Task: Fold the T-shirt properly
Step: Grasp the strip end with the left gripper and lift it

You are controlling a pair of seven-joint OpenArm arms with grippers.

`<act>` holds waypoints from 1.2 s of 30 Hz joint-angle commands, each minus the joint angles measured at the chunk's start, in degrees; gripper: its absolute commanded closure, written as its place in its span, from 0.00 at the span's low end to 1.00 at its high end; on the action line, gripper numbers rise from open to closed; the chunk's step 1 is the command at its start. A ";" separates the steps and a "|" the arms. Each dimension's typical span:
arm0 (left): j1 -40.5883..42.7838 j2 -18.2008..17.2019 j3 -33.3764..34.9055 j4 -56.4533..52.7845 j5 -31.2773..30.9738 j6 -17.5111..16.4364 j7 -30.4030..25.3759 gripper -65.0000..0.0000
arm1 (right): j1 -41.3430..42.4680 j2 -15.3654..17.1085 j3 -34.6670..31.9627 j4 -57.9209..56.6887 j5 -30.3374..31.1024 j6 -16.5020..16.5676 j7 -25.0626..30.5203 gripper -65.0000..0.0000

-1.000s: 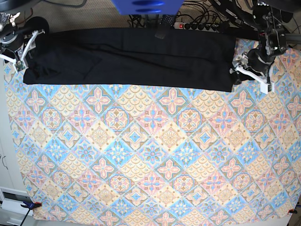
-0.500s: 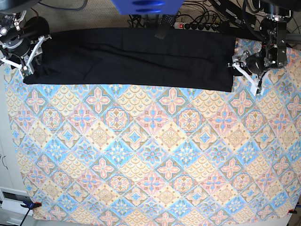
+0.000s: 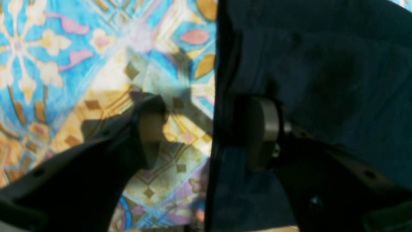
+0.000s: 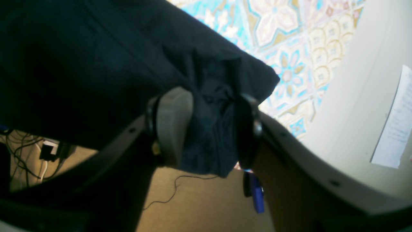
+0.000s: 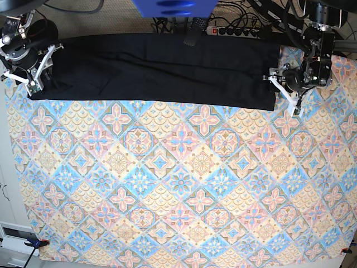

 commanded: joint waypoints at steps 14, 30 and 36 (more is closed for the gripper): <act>4.69 1.67 2.18 3.76 -15.69 -3.09 4.25 0.43 | 0.99 0.92 0.35 0.83 0.38 -0.27 0.74 0.61; 4.08 0.17 -6.88 5.16 -18.33 -3.18 4.07 1.00 | 0.99 0.92 0.35 0.83 0.38 -0.27 0.74 0.61; 3.37 -2.03 -17.34 5.08 -18.24 -3.18 4.07 1.00 | 0.99 0.92 0.35 0.83 0.38 -0.27 0.74 0.61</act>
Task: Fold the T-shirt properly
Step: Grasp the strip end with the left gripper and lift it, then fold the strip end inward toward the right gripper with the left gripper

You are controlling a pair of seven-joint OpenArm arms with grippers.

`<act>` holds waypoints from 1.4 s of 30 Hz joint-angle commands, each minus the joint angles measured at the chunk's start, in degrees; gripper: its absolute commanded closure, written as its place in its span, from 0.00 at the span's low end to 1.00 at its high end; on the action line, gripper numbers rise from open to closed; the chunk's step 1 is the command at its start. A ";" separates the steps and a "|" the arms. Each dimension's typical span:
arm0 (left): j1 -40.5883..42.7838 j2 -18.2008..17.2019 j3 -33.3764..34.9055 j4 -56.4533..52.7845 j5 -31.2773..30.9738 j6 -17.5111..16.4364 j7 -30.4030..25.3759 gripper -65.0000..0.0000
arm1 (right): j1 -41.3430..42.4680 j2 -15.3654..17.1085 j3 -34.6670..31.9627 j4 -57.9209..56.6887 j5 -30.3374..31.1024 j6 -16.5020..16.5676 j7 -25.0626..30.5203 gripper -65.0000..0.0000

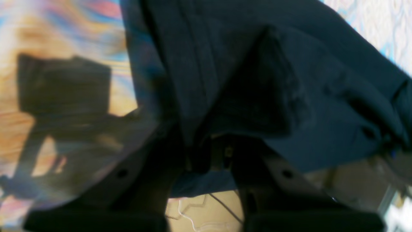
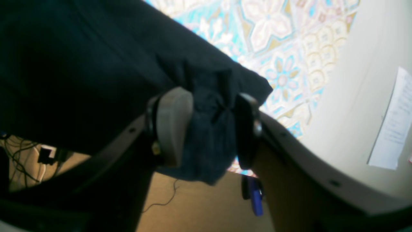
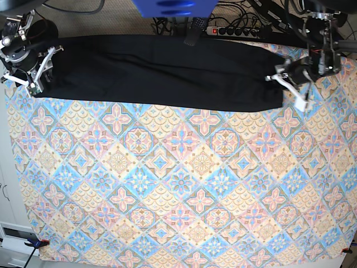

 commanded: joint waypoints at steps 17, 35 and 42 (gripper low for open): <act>-3.11 -8.93 -9.58 5.71 14.04 0.21 -0.77 1.00 | -0.04 0.90 0.51 0.87 0.41 -0.27 0.92 0.61; 1.90 10.68 4.04 18.64 14.47 0.38 4.24 1.00 | -0.04 0.90 0.51 0.87 0.41 -0.27 0.92 0.61; 0.41 13.66 7.21 18.29 14.65 0.65 3.97 1.00 | -0.04 0.90 0.51 0.87 0.41 -0.27 0.92 0.61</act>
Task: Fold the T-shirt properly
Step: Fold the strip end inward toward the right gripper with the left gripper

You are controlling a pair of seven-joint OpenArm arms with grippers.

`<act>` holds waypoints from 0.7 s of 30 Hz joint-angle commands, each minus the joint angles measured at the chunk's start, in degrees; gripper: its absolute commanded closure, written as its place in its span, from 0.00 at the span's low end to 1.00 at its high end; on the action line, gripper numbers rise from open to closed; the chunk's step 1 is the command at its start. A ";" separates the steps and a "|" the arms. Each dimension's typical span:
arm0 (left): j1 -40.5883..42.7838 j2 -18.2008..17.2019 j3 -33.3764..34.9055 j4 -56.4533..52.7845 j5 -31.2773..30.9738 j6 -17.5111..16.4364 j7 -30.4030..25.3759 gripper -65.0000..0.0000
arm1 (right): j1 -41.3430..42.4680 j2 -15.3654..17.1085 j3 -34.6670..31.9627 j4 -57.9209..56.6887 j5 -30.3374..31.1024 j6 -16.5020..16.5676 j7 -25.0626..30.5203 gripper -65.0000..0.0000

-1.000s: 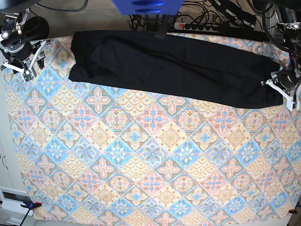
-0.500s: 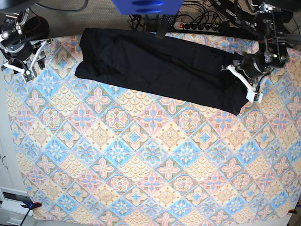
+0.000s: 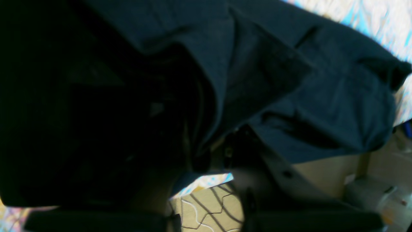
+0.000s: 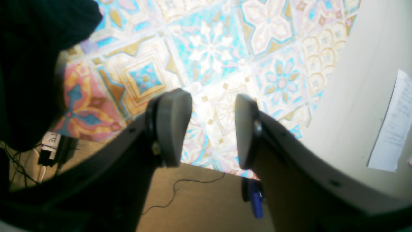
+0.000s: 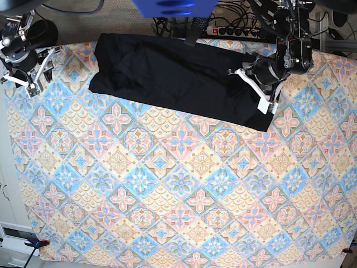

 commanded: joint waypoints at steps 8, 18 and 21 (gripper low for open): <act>-2.11 0.27 -0.22 -4.54 -0.58 -0.19 -0.53 0.94 | -0.13 0.92 0.64 0.87 0.36 -0.29 0.74 0.61; 1.05 -5.88 -2.07 3.99 -14.91 -0.62 -0.70 0.39 | -0.13 0.92 0.73 0.87 0.36 -0.29 0.74 0.61; 1.05 -7.91 -7.61 4.07 -21.24 -0.62 -0.44 0.39 | -0.13 0.92 0.73 0.87 0.36 -0.29 0.74 0.61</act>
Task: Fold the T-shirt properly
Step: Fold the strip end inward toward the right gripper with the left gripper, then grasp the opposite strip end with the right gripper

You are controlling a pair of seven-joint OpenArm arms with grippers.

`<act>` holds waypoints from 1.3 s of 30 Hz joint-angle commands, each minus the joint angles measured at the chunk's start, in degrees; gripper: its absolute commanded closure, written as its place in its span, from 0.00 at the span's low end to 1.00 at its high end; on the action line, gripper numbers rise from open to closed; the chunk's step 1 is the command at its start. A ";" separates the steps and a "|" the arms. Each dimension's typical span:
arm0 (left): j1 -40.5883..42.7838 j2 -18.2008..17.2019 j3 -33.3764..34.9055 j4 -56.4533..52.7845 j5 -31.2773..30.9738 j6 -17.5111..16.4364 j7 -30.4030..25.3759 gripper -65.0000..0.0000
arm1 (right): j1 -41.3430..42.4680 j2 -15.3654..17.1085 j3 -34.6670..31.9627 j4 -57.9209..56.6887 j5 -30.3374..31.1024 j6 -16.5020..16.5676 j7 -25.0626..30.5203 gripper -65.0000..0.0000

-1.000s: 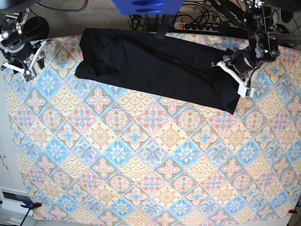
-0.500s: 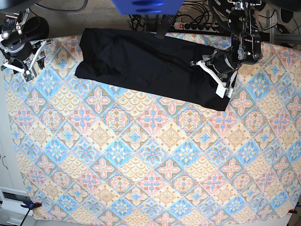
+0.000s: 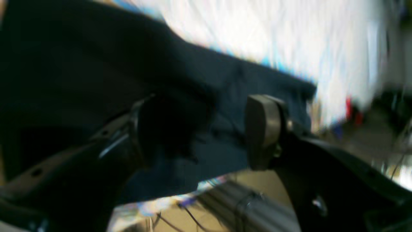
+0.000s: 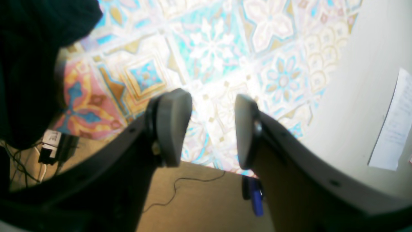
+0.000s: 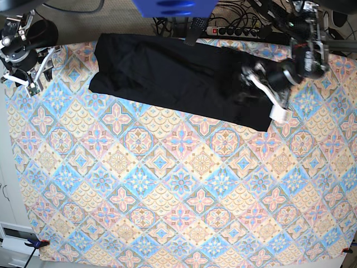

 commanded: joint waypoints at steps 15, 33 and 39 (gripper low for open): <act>0.35 -7.31 -3.06 -6.70 9.96 0.19 -0.38 0.39 | -4.59 1.34 -15.84 0.70 0.56 -0.27 0.08 0.55; 0.35 -6.17 -2.97 -6.79 10.66 -0.08 -0.46 0.39 | 7.19 1.34 -13.65 -8.36 24.56 -0.27 -13.37 0.53; 0.35 -6.17 -2.97 -6.79 10.66 -0.08 -0.46 0.39 | 7.10 1.34 -13.47 -12.58 27.28 -0.27 -13.37 0.43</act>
